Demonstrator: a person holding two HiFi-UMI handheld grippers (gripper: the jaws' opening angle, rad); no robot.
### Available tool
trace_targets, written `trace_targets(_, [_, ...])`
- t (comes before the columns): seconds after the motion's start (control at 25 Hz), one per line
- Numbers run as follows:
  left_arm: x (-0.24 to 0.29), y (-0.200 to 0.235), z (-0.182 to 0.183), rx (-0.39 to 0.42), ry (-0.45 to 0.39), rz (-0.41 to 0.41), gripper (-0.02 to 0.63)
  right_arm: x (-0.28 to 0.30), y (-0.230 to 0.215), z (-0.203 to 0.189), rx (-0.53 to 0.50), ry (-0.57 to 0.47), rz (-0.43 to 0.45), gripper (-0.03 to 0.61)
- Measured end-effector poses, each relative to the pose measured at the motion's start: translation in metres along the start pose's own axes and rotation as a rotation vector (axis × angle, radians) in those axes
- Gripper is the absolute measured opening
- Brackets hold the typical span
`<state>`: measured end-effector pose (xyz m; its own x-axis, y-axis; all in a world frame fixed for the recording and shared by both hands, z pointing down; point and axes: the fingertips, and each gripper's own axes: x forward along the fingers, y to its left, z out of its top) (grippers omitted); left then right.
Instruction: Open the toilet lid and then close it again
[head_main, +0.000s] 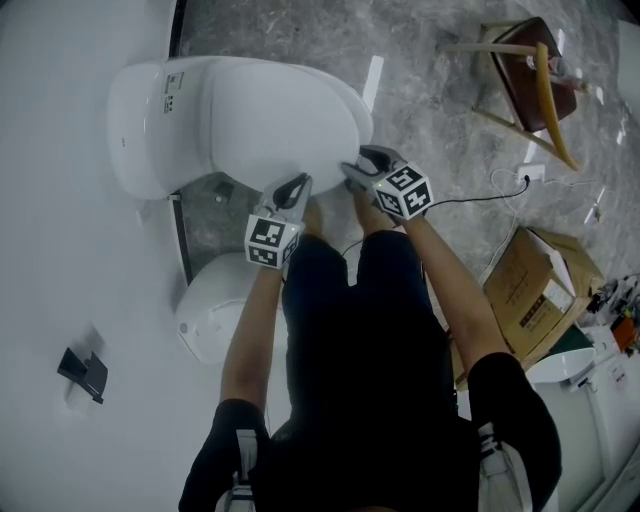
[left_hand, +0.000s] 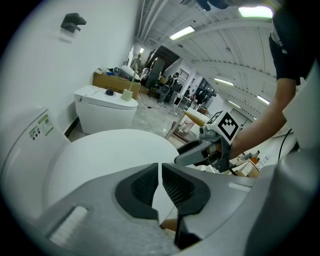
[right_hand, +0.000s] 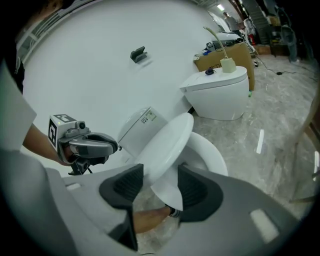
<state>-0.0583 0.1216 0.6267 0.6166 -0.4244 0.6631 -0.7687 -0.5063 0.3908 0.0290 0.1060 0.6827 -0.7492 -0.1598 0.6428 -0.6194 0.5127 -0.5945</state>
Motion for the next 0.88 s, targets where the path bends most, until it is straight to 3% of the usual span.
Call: trace_targets(0.88, [0.035,0.006,-0.019,0.002,0.043,0.001,0.032,0.017,-0.067,-0.051,0.117,0.093,-0.095,0.267])
